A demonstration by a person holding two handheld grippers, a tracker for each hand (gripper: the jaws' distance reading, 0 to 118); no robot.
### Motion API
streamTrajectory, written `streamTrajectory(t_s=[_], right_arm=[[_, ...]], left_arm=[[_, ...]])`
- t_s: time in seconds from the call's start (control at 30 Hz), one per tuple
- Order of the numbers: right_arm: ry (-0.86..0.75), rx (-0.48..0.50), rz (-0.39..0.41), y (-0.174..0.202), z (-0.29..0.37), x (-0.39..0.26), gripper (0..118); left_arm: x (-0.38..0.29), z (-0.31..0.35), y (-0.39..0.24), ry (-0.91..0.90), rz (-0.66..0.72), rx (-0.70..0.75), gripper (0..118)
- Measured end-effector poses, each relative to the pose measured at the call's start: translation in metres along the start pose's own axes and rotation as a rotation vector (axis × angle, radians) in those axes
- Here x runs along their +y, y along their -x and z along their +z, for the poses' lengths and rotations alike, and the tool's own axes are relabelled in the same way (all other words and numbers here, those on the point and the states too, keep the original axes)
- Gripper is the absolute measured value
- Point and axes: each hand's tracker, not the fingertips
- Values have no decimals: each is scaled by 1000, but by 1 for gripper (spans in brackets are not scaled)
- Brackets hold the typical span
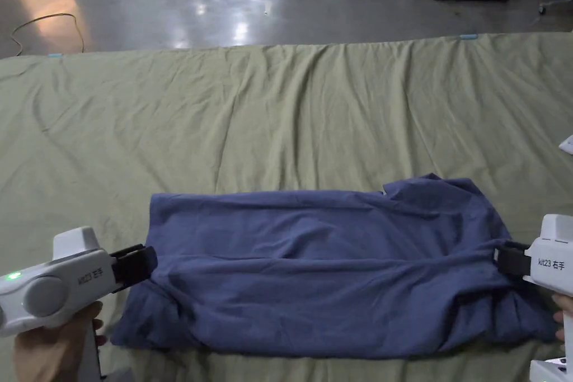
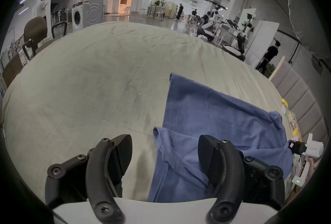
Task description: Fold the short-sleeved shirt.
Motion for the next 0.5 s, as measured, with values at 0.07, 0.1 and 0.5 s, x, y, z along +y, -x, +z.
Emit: streamTrajectory(t_s=[0.07, 0.1, 0.5], right_arm=[[-46, -12, -3, -7, 14, -1, 61], [-77, 6, -6, -10, 24, -1, 61], [-572, 94, 151, 3, 255, -45, 61]], left_arm=[[1, 20, -1, -60, -39, -23, 77], [1, 34, -2, -94, -71, -28, 77], [-33, 288, -30, -603, -374, -94, 76]])
